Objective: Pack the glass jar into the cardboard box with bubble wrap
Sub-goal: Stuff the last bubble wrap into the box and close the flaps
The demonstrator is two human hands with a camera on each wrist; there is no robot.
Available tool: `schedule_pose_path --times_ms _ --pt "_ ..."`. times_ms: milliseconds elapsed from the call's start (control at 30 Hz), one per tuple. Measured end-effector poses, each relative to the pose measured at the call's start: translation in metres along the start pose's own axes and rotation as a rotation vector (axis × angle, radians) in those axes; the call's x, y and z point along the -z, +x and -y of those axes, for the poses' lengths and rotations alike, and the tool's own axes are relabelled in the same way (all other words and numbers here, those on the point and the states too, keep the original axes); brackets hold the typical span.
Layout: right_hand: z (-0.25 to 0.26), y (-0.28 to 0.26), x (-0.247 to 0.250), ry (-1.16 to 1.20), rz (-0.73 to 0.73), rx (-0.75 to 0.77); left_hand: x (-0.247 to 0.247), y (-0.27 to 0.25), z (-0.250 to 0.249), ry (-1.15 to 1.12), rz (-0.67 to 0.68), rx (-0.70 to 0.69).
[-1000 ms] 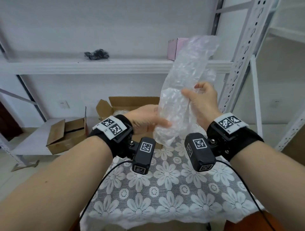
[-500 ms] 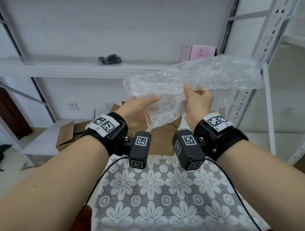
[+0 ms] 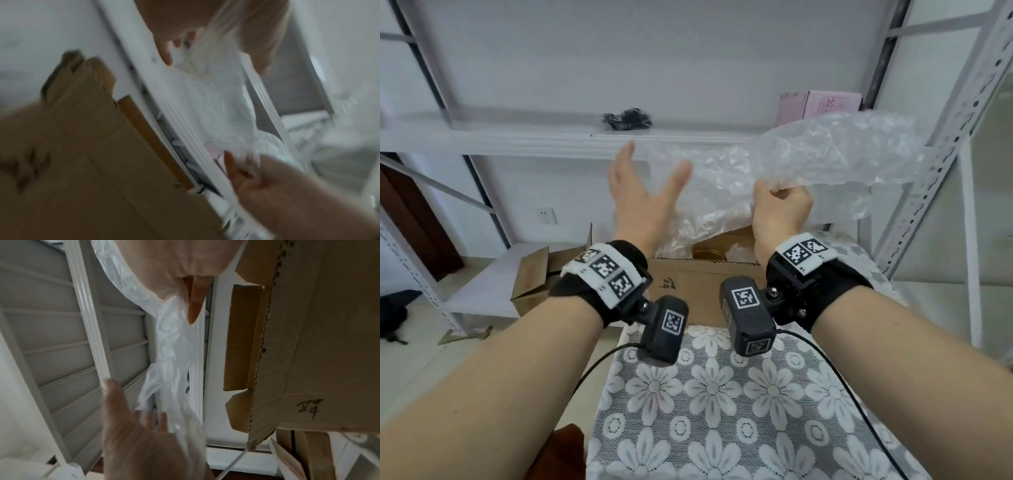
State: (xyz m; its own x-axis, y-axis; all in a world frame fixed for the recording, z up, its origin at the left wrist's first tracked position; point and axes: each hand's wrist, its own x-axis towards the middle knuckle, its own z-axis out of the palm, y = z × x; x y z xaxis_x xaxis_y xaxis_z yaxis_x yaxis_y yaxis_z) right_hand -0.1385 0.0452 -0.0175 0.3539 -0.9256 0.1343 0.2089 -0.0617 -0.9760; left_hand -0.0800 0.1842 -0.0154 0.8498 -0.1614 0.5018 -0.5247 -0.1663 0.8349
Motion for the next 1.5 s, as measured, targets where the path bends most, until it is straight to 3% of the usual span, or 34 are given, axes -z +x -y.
schedule_pose_path --times_ms 67,100,200,267,333,433,467,533,600,667,800,967,1133,1300,1400,1500 --pt "-0.003 0.001 -0.004 0.023 -0.047 -0.046 -0.001 -0.002 -0.003 0.309 0.097 -0.358" --pt "-0.004 0.002 -0.005 0.032 -0.064 -0.069 -0.003 0.000 -0.003 0.473 0.172 -0.453" --pt "-0.009 0.001 -0.007 0.064 -0.065 -0.114 -0.010 0.004 0.006 0.894 0.430 -0.461" --pt "-0.011 -0.002 -0.006 0.077 -0.043 -0.104 -0.014 0.006 0.015 0.921 0.546 -0.336" --pt "-0.011 -0.005 -0.004 0.077 -0.034 -0.071 -0.015 0.008 0.024 0.762 0.539 -0.165" --pt "-0.008 -0.002 -0.001 0.097 -0.066 -0.066 -0.015 0.011 0.028 0.382 0.288 0.074" --pt "-0.006 0.000 0.000 0.111 -0.083 -0.087 -0.015 0.011 0.027 0.267 0.260 0.194" --pt "-0.004 0.003 0.001 0.158 -0.098 -0.162 -0.016 0.009 0.025 -0.067 0.323 0.465" --pt "-0.004 0.003 -0.002 0.204 -0.091 -0.242 -0.017 0.004 0.023 -0.540 0.425 0.704" --pt "-0.003 0.000 -0.006 0.262 -0.061 -0.299 -0.021 -0.001 0.020 -0.825 0.462 0.812" --pt "-0.005 -0.008 -0.006 0.224 0.030 -0.283 -0.033 -0.011 0.015 -0.987 0.499 0.789" --pt "-0.011 -0.007 0.001 -0.008 0.069 -0.096 -0.034 -0.014 0.018 -1.031 0.529 0.633" --pt "-0.016 -0.008 0.008 -0.199 0.251 -0.061 -0.036 -0.014 0.004 -0.913 0.457 0.479" --pt "-0.020 -0.011 0.017 -0.267 0.371 -0.069 -0.041 -0.003 0.012 -0.738 0.363 0.512" --pt "-0.015 -0.010 0.026 -0.167 0.365 -0.080 -0.035 0.007 0.014 -0.960 0.239 0.628" --pt "-0.007 -0.014 0.036 0.023 0.259 0.051 -0.024 0.017 0.011 -1.142 0.130 0.769"
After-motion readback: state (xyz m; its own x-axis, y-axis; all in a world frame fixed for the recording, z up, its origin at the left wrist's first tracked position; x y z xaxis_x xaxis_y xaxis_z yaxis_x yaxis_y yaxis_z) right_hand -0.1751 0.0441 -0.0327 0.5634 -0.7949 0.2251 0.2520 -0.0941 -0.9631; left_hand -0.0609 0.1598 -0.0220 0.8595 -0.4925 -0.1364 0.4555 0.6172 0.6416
